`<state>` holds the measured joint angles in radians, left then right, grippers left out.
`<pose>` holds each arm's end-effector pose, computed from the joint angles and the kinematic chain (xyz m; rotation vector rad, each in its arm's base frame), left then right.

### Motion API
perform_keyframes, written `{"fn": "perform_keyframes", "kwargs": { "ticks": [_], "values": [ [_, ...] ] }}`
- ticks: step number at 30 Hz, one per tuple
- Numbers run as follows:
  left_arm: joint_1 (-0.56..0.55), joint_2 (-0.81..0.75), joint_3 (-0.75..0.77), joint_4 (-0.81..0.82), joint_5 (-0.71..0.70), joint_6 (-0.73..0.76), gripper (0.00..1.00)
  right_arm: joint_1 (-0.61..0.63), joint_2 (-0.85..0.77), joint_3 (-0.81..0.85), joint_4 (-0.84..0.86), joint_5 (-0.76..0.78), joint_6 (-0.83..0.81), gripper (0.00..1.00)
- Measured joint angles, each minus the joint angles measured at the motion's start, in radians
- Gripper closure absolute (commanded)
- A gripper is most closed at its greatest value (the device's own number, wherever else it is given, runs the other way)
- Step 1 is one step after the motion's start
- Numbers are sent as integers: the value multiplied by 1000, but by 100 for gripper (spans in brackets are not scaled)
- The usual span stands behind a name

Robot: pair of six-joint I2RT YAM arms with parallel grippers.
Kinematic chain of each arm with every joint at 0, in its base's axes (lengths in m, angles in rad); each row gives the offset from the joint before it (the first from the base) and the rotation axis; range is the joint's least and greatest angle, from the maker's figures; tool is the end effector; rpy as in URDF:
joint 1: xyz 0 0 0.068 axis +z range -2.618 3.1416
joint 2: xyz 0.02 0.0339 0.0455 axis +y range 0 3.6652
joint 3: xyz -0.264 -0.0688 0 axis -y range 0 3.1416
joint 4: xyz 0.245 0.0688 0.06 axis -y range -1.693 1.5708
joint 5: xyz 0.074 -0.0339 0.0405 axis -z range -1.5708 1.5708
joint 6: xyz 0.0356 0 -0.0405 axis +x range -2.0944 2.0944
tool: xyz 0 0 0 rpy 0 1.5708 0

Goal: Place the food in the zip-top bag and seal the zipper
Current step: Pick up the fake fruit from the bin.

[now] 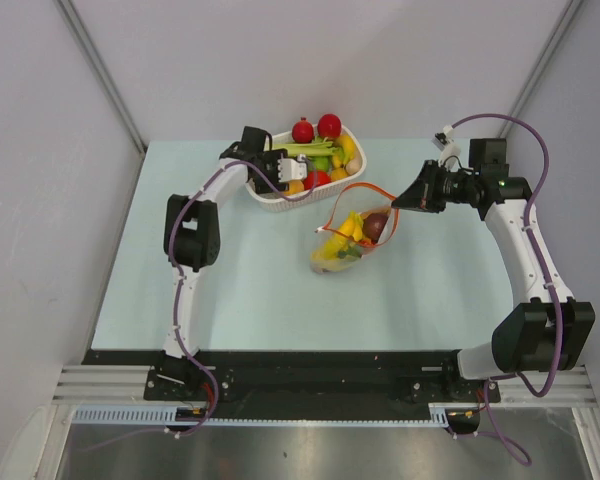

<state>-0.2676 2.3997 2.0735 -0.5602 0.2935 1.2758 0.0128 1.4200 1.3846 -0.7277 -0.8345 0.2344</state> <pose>0.5125 -0.1512 0.1865 1.7683 1.6358 0.1026 0.2977 0.0302 0.3581 -0.1725 2.2527 1.0935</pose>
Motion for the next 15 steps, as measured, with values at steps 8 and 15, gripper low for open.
{"fn": "perform_keyframes", "kwargs": {
  "ticks": [8,15],
  "values": [
    [-8,60,41,-5,-5,69,40,-2,0,0,-1,2,-1,100],
    [-11,73,57,-21,-2,109,75,-2,0,0,-1,7,-2,100]
  ]
}}
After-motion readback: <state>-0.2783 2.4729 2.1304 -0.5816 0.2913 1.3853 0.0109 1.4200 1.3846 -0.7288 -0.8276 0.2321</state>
